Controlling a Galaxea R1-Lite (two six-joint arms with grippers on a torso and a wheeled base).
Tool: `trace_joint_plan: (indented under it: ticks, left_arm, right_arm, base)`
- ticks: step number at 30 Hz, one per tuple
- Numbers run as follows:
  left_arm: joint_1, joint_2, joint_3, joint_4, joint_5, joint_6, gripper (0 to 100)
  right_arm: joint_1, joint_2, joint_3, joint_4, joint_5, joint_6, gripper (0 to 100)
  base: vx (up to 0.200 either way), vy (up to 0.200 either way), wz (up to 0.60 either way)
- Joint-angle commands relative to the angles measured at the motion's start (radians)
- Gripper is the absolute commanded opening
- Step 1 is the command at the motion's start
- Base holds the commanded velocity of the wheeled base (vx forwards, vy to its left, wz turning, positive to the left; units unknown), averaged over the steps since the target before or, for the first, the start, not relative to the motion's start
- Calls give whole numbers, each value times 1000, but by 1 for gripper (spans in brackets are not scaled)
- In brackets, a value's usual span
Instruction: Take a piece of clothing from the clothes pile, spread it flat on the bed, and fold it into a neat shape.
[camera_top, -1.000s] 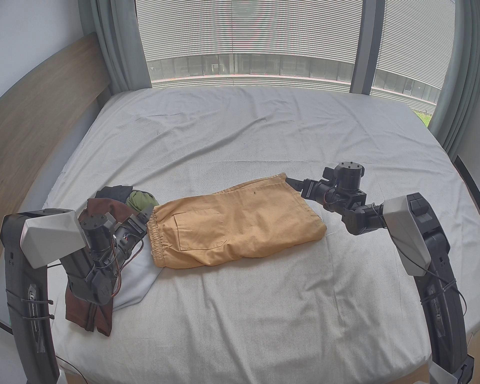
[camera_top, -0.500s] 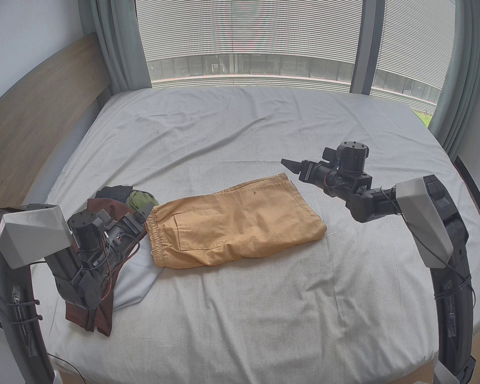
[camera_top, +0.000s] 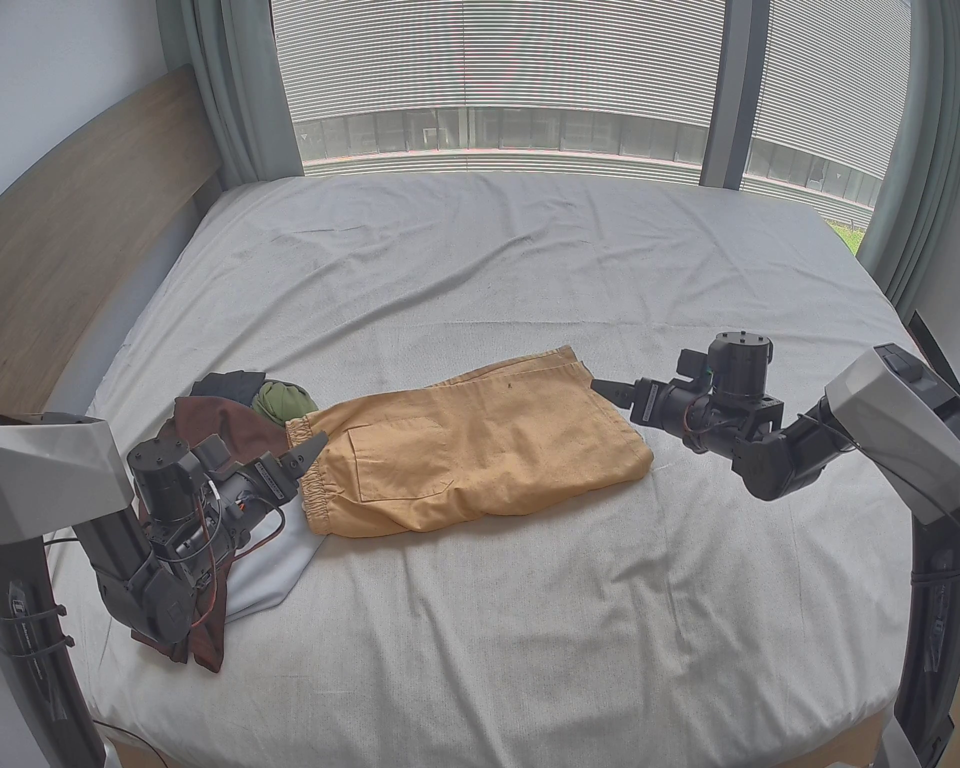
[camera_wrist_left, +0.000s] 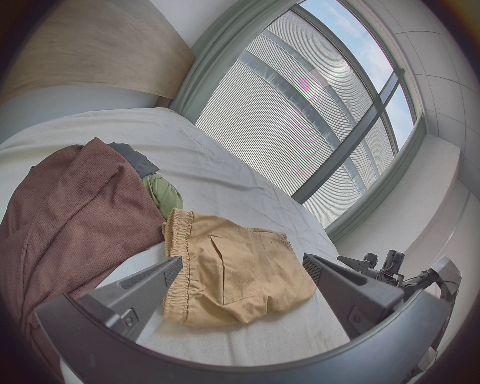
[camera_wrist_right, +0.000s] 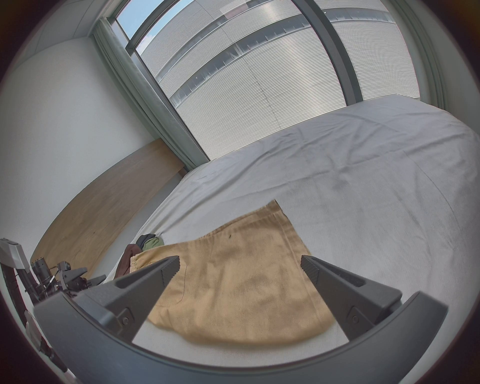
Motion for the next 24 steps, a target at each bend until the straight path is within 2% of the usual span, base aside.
trace_joint_plan:
  ticks: [1,8,24]
  left_arm:
    - [-23,-13,40,-2,-11,20,100]
    - [-26,-10,51,-2,-13,56,100]
    - [-26,1,59,-2,-13,57,100]
  right_arm:
    - [-6,-48,141,-74,1,5,100]
    - [-4,-20,230,-121,3,40,100]
    - [4,139,226,-167,0,78,100]
  base:
    - [0,0,0]
    - [0,0,0]
    - [0,0,0]
